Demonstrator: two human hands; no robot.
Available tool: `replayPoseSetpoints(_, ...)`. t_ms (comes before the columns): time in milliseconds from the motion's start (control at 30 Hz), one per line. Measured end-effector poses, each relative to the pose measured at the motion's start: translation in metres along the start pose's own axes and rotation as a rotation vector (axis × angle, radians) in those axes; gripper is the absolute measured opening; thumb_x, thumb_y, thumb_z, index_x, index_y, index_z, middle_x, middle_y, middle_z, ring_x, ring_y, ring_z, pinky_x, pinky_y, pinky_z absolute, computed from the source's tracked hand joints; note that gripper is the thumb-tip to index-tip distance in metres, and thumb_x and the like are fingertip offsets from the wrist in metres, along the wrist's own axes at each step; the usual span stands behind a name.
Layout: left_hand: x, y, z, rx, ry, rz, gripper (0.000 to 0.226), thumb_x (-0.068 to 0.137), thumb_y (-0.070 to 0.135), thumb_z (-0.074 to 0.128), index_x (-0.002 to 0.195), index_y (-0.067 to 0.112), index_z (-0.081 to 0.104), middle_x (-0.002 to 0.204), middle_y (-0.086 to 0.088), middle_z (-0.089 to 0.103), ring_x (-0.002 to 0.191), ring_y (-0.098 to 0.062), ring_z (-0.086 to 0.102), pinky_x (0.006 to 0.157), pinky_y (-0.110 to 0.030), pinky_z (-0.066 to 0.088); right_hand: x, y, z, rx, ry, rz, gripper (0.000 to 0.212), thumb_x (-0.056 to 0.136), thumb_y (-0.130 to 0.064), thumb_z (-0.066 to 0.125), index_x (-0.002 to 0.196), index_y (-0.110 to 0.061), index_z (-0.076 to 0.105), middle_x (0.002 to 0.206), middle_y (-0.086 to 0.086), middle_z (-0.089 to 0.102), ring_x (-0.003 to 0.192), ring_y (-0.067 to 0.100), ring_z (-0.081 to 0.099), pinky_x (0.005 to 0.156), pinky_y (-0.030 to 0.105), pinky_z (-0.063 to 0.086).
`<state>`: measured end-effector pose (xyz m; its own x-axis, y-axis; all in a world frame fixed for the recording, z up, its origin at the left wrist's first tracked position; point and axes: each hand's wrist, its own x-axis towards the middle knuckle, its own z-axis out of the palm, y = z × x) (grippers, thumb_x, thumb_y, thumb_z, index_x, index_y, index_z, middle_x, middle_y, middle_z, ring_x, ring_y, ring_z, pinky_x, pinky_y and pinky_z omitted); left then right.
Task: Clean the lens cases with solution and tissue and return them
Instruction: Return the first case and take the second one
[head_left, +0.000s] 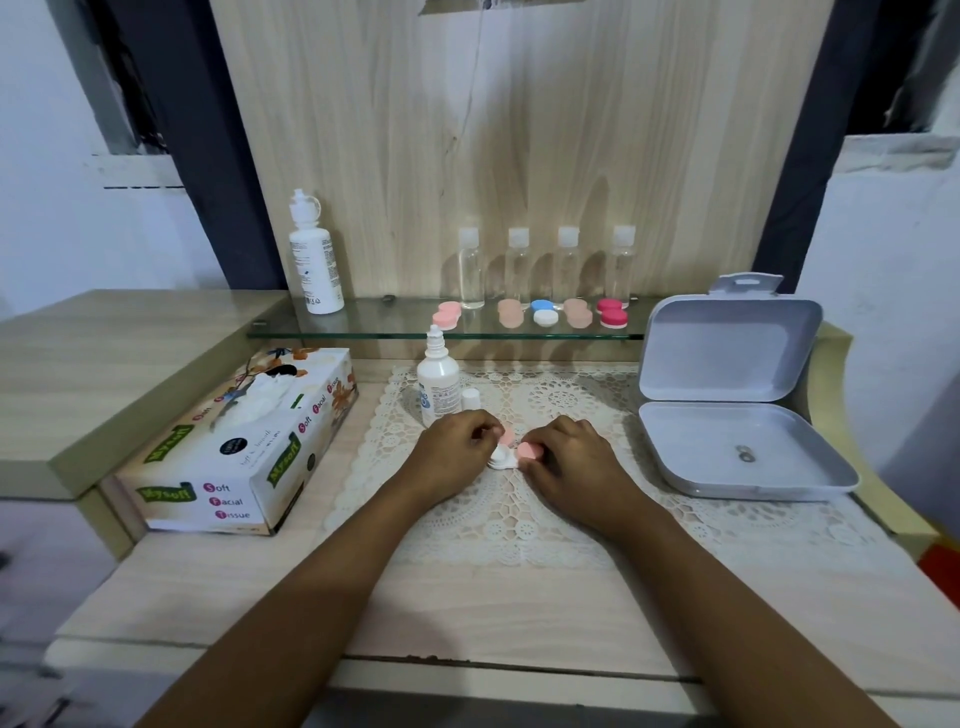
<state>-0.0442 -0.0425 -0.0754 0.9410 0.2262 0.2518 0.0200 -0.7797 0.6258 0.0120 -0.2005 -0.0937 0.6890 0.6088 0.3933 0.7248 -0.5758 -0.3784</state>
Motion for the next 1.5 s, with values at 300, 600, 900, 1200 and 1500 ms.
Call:
replayPoseSetpoints(300,-0.001,-0.007,0.003,0.106,-0.067,0.044,0.036,0.1,0.034,0.036,0.122,0.019,0.06,0.128,0.002,0.055,0.122,-0.016,0.045,0.104,-0.046,0.032,-0.001,0.0,-0.001,0.017,0.003,0.006,0.028,0.089,-0.033,0.053,0.113,-0.019,0.061,0.106,0.002,0.056,0.1,0.019,0.045,0.086,0.031,0.035)
replayPoseSetpoints(600,-0.021,-0.013,-0.004,0.07,-0.024,0.15,0.04,0.085,0.039,0.063,0.12,0.019,0.059,0.112,0.006,0.055,0.101,-0.003,0.049,0.082,-0.011,0.036,-0.001,-0.001,-0.003,0.049,-0.007,0.021,0.03,0.087,-0.035,0.058,0.112,-0.019,0.063,0.101,0.002,0.056,0.099,0.02,0.046,0.089,0.033,0.038)
replayPoseSetpoints(900,-0.022,-0.011,-0.004,0.031,0.002,0.183,0.02,0.085,0.028,0.066,0.102,0.017,0.069,0.103,0.006,0.064,0.093,-0.004,0.056,0.075,-0.003,0.036,-0.001,-0.002,-0.006,0.053,-0.043,-0.008,0.03,0.089,-0.03,0.058,0.115,-0.018,0.062,0.109,0.001,0.057,0.104,0.02,0.044,0.089,0.031,0.034)
replayPoseSetpoints(1200,-0.021,-0.011,-0.002,0.029,0.019,0.187,0.02,0.084,0.027,0.067,0.101,0.016,0.07,0.104,0.006,0.065,0.092,-0.004,0.056,0.074,-0.002,0.036,0.0,-0.002,-0.008,0.037,-0.086,-0.047,0.03,0.09,-0.027,0.057,0.117,-0.014,0.061,0.113,0.003,0.056,0.106,0.022,0.046,0.091,0.036,0.036)
replayPoseSetpoints(1500,-0.022,-0.011,-0.002,0.041,0.025,0.198,0.022,0.085,0.025,0.066,0.104,0.015,0.069,0.108,0.004,0.065,0.095,-0.005,0.056,0.074,0.0,0.034,-0.004,-0.005,-0.01,0.082,-0.135,-0.046,0.041,0.084,-0.031,0.043,0.118,-0.018,0.061,0.111,0.002,0.057,0.106,0.021,0.05,0.094,0.039,0.038)
